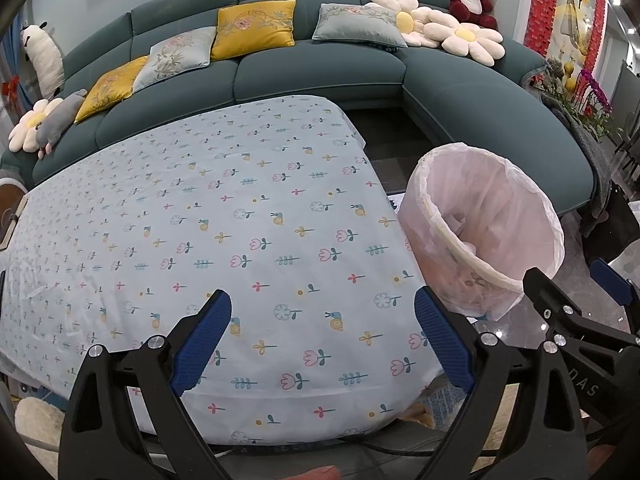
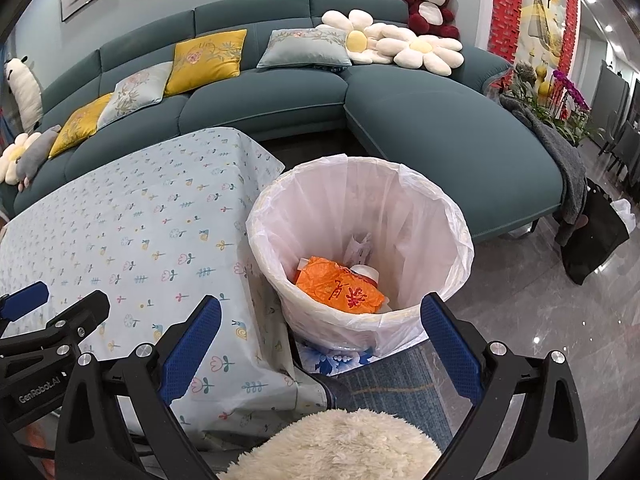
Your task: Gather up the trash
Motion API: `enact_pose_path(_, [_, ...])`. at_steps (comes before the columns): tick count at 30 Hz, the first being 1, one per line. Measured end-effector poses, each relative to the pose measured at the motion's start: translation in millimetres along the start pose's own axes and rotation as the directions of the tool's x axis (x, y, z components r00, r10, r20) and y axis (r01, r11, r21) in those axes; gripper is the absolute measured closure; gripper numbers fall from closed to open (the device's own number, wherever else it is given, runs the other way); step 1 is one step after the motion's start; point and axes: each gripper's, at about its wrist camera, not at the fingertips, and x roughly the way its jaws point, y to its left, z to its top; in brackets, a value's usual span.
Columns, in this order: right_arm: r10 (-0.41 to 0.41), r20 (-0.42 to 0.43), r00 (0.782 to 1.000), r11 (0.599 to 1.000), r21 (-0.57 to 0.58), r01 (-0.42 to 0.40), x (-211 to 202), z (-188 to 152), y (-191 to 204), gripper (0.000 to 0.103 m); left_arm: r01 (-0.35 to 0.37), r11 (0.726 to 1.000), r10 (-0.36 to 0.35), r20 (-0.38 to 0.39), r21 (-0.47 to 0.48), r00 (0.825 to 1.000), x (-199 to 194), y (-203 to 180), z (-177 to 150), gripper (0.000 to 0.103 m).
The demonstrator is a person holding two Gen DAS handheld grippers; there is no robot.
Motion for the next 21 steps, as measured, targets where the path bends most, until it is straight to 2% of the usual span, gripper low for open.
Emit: enact_pose_path(21, [-0.001,-0.006,1.0,1.0,0.021,0.001,1.1,-1.9,-3.3,0.007,-0.023,0.999,0.023,-0.003,0.023,1.0,6.2,-8.4,3.1,0.015])
